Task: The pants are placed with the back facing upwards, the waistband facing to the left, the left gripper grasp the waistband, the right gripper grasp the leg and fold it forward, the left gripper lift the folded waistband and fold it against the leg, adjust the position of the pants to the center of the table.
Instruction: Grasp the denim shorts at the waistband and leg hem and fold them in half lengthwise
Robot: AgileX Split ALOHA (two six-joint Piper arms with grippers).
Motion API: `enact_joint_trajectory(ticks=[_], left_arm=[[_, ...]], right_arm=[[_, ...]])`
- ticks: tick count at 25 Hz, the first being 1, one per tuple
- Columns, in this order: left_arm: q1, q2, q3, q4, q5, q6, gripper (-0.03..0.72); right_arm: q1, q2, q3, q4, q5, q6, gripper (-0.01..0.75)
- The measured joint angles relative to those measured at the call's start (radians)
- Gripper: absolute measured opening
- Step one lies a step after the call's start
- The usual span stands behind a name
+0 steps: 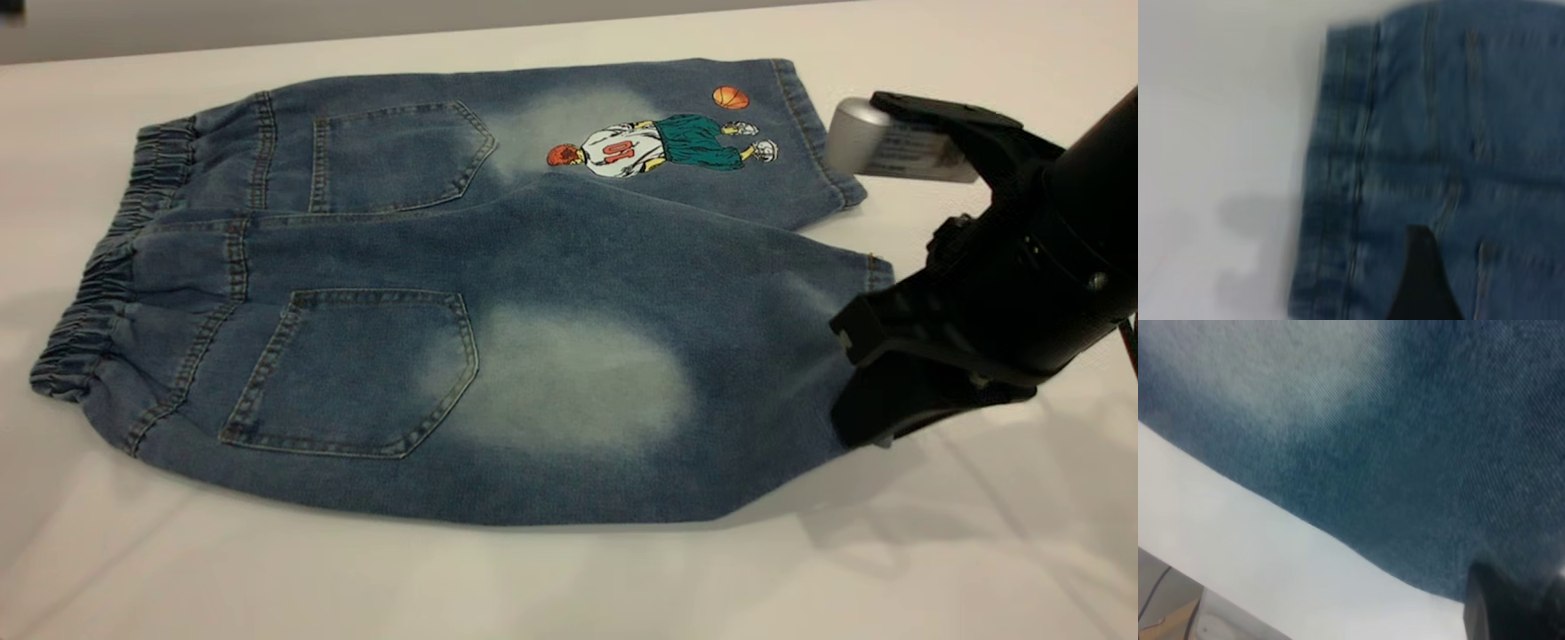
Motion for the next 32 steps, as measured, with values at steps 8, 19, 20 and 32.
enact_joint_trajectory(ticks=[8, 19, 20, 32], left_arm=[[0.0, 0.108, 0.076, 0.061, -0.02, 0.001, 0.456], [0.003, 0.324, 0.075, 0.148, -0.025, -0.038, 0.456], [0.008, 0.338, 0.075, 0.164, -0.025, -0.04, 0.456], [0.132, 0.414, 0.073, 0.234, -0.112, -0.075, 0.456]], right_arm=[[0.0, 0.0, 0.0, -0.013, 0.017, 0.0, 0.029], [0.0, 0.0, -0.001, -0.019, 0.02, 0.001, 0.029], [0.0, 0.0, -0.001, -0.019, 0.022, 0.0, 0.029], [0.0, 0.0, -0.001, -0.02, 0.044, 0.0, 0.029]])
